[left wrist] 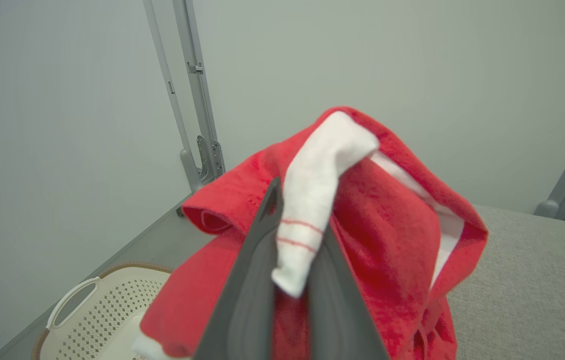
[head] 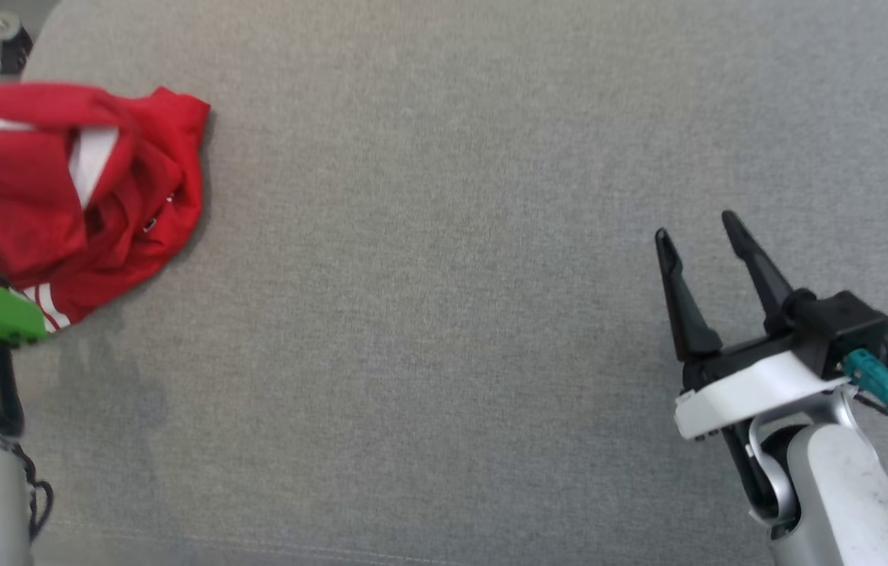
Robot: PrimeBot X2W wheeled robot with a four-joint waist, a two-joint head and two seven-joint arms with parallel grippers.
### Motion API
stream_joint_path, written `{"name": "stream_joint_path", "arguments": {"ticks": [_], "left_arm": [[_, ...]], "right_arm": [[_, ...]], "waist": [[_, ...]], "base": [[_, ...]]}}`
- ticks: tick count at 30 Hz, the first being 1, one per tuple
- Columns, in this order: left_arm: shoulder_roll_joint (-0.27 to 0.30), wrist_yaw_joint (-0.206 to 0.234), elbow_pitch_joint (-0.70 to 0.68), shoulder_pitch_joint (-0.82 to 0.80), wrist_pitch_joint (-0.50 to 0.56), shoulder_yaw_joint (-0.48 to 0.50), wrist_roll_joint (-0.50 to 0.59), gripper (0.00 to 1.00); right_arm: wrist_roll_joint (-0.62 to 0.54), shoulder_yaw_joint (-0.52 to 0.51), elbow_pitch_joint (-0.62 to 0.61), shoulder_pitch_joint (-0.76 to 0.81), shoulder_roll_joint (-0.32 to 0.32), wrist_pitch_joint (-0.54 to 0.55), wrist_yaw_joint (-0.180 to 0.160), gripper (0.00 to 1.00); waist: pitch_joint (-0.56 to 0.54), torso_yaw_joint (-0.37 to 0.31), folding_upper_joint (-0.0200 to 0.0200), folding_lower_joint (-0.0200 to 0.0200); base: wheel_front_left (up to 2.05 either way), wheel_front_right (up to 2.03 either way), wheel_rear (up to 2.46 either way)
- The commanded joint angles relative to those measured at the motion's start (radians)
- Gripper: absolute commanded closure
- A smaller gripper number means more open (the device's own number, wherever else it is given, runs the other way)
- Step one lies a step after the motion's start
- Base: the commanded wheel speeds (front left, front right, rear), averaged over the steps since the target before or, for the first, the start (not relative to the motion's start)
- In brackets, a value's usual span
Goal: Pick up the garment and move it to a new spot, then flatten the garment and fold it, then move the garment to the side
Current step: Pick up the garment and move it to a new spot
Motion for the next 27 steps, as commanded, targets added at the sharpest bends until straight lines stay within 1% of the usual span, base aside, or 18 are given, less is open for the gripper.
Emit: {"name": "stream_joint_path", "arguments": {"ticks": [1,6,8,11,16,19,22,27], "left_arm": [[-0.014,0.011,-0.046,0.056,-0.003,0.003,0.015,1.0],[-0.057,0.03,-0.2,0.204,-0.003,-0.009,0.041,1.0],[-0.075,0.031,-0.255,0.255,0.003,-0.026,0.045,1.0],[-0.101,0.034,-0.344,0.32,0.032,-0.068,0.06,1.0],[-0.147,0.018,-0.454,0.37,0.088,-0.153,0.073,1.0],[-0.174,-0.002,-0.486,0.354,0.116,-0.213,0.077,1.0],[-0.201,-0.02,-0.494,0.303,0.138,-0.291,0.091,1.0],[-0.23,-0.048,-0.452,0.2,0.159,-0.438,0.109,1.0]], "right_arm": [[0.004,0.006,0.008,0.026,0.006,-0.007,-0.001,0.0],[0.002,0.021,0.023,0.067,0.019,-0.009,-0.001,0.0],[0.0,0.021,0.022,0.082,0.02,-0.009,-0.001,0.0],[-0.002,0.015,0.012,0.104,0.024,-0.004,-0.001,0.0],[0.0,0.01,-0.008,0.117,0.028,0.003,-0.001,0.0],[-0.005,0.006,-0.022,0.113,0.03,0.006,-0.001,0.0],[-0.005,-0.004,-0.037,0.095,0.031,0.003,-0.001,0.0],[0.007,-0.014,-0.046,0.069,0.039,-0.012,-0.001,0.0]], "waist": [[-0.115,-0.024,0.0,0.0],[-0.199,-0.049,0.0,0.0],[-0.225,-0.06,0.0,0.0],[-0.25,-0.079,0.0,0.0],[-0.254,-0.132,0.0,0.0],[-0.234,-0.176,0.0,0.0],[-0.195,-0.224,0.0,0.0],[-0.111,-0.302,0.0,0.0]], "base": [[0.0,0.0,0.0],[0.0,0.0,0.0],[0.0,0.0,0.0],[0.0,0.0,0.0],[0.0,0.0,0.0],[0.0,0.0,0.0],[0.0,0.0,0.0],[0.0,0.0,0.0]]}}
